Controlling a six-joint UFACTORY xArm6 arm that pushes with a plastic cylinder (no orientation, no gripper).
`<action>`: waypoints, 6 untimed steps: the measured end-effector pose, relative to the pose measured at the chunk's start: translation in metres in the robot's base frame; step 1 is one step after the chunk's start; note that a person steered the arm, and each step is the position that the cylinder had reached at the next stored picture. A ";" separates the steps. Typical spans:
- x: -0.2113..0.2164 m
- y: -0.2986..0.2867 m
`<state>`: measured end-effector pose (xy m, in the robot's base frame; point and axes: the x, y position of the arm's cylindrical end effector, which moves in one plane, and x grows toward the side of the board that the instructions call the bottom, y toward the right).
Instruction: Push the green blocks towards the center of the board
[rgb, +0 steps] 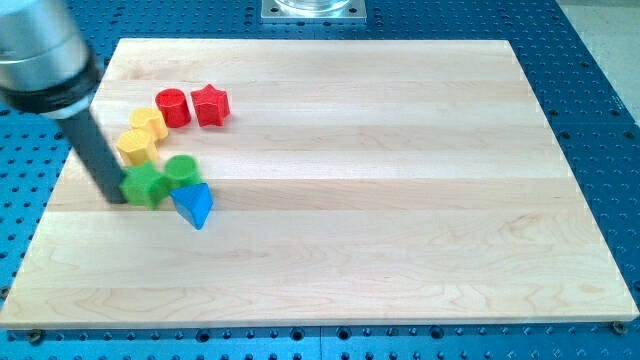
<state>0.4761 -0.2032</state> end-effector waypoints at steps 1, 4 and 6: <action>-0.001 0.012; -0.013 0.083; -0.017 0.114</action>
